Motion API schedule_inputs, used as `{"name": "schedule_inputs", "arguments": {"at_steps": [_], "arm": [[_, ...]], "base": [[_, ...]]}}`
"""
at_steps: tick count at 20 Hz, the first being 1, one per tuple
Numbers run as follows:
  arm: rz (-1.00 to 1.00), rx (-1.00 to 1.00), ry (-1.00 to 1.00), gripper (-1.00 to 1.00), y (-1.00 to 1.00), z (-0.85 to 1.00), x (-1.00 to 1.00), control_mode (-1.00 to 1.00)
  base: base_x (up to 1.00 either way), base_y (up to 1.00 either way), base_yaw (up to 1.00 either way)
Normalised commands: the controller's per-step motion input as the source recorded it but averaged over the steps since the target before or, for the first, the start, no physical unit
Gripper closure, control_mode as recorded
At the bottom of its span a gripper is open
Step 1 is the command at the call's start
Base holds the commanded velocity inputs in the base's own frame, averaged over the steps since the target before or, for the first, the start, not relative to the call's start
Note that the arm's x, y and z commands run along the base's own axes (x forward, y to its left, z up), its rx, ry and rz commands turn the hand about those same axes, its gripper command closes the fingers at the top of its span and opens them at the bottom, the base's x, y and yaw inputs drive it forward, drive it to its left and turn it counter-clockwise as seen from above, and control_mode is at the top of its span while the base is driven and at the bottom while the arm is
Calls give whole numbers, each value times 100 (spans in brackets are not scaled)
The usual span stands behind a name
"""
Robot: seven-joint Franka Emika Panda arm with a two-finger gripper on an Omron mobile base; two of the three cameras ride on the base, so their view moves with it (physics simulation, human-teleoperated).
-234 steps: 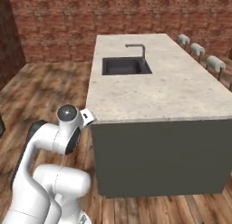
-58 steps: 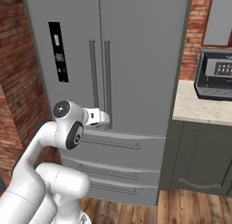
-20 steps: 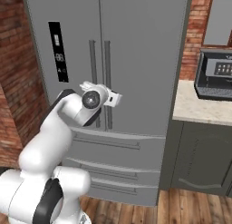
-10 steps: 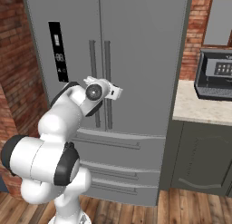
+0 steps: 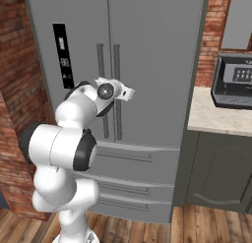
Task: Place one of the steaks on the plate and the other in the bowl. Then place the bowl in the fridge.
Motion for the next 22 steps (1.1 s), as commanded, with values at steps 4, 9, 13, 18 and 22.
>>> {"name": "schedule_inputs", "arguments": {"at_steps": [4, 9, 13, 18, 22], "arm": [[-2, 0, 3, -100, 0, 0, 53, -100], [-4, 0, 6, -100, -2, 0, 51, -100], [-3, 0, 8, -100, -1, -1, 53, -100], [-7, 0, 7, 100, 6, 0, 57, -100], [-4, 0, 11, 100, 3, 1, 18, -100]], "base": [[0, 0, 0], [0, 0, 0], [0, 0, 0], [0, 0, 0], [0, 0, 0]]}}
